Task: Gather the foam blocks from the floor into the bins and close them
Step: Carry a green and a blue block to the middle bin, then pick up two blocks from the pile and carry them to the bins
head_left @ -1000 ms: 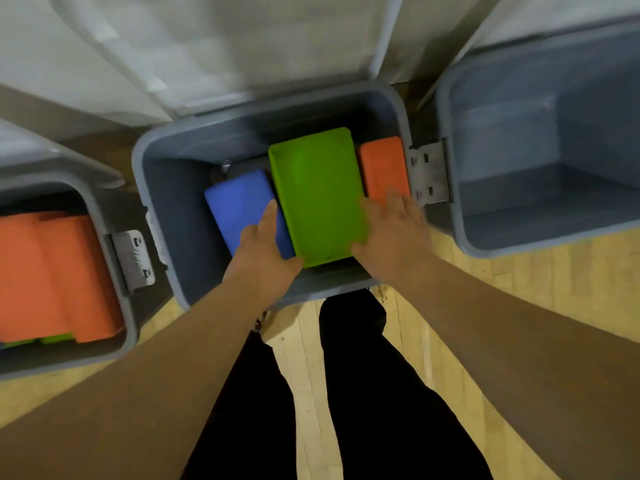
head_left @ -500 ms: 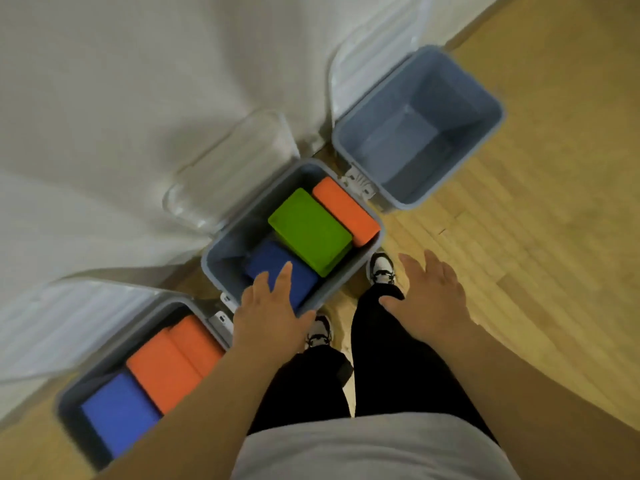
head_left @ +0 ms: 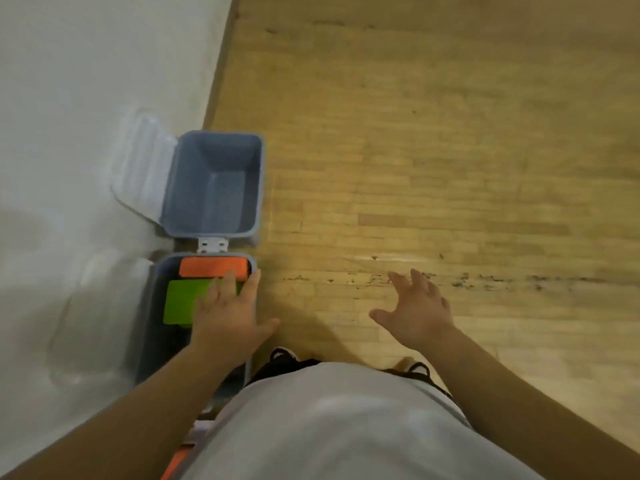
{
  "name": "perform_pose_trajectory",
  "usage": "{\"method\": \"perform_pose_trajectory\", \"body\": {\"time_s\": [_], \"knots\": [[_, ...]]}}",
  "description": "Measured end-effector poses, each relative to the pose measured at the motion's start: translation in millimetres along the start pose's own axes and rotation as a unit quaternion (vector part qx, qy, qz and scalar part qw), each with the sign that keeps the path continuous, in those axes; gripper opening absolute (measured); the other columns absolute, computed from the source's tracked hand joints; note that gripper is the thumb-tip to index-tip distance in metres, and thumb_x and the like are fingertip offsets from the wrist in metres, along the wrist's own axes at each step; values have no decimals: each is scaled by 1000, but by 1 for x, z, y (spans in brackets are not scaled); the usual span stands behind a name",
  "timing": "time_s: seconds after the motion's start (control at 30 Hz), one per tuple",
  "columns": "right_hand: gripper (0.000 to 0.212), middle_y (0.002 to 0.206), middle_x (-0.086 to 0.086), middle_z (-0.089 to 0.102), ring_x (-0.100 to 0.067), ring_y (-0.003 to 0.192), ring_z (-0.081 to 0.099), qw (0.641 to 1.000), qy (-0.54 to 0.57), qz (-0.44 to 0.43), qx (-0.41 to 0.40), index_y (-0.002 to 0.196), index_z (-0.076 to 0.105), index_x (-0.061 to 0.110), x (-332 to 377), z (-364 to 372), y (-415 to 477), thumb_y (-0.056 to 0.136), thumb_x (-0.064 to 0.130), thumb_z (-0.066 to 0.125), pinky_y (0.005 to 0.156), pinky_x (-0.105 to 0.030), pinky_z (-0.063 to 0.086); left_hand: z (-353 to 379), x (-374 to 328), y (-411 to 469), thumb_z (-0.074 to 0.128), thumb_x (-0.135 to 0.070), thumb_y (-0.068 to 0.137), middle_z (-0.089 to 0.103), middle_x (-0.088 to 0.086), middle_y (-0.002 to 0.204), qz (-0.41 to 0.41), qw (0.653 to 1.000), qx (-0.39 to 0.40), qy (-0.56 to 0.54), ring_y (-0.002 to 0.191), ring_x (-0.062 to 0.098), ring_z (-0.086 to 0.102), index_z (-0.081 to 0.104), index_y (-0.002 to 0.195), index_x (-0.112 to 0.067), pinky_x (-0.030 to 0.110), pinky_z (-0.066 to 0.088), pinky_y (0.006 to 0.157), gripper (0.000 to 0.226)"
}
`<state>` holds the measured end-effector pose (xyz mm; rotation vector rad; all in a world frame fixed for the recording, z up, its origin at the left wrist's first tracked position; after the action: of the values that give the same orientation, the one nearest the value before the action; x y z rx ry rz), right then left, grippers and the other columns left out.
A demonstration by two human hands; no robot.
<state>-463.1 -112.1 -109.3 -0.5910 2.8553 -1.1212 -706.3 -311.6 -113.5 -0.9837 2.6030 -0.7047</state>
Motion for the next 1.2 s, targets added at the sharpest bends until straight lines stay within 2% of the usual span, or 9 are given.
{"method": "perform_pose_trajectory", "body": {"time_s": [0.1,0.23,0.43,0.6,0.8,0.97,1.2], "knots": [[93,172,-4,1,-35,156,7,997,61,55,-7,162,12,38,-69,4,-21,88,71,58,123,-55,19,-14,-63,10,47,-79,87,5,12,170,63,998,4,18,156,37,8,-3,161,-39,56,17,125,98],[93,172,-5,3,-35,156,9,986,124,111,-22,162,14,37,-163,15,-52,88,70,59,122,-56,20,-21,-168,9,46,-79,88,11,15,169,140,988,-24,65,155,38,12,-1,162,-36,56,19,124,97],[93,171,-5,5,-34,155,11,969,185,160,-47,162,14,36,-304,15,-89,87,68,59,122,-56,23,1,-337,-9,46,-76,90,-6,9,171,212,969,-1,125,157,36,0,-10,161,-38,56,9,126,98],[93,171,-8,4,-36,155,13,952,214,205,-74,162,14,36,-401,5,-115,88,70,58,121,-57,23,21,-451,-36,46,-76,91,-1,11,171,276,948,-12,155,156,35,3,-2,162,-36,56,12,125,94],[92,171,-7,4,-36,155,12,911,291,277,-97,162,15,36,-478,4,-139,88,70,59,122,-56,22,31,-553,-44,48,-77,89,1,10,171,341,916,13,210,157,34,4,1,162,-37,54,12,125,96],[89,171,-6,4,-35,155,14,868,344,345,-96,162,15,35,-525,7,-148,90,67,58,123,-54,22,43,-641,-28,47,-78,89,2,11,171,412,874,43,254,157,36,4,0,162,-37,56,13,125,96],[90,171,-6,6,-35,154,17,813,388,420,-111,162,16,35,-581,-32,-103,89,69,56,123,-53,24,42,-783,12,49,-75,90,3,12,171,501,811,67,294,157,34,2,0,162,-36,55,10,125,96]]}}
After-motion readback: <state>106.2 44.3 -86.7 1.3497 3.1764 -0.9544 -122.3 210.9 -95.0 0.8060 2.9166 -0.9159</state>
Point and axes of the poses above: each hand's wrist, its own y-axis towards the middle knuckle, its own z-axis out of the palm, x = y × z, the point moved 4 cm from there along y, towards the middle knuckle
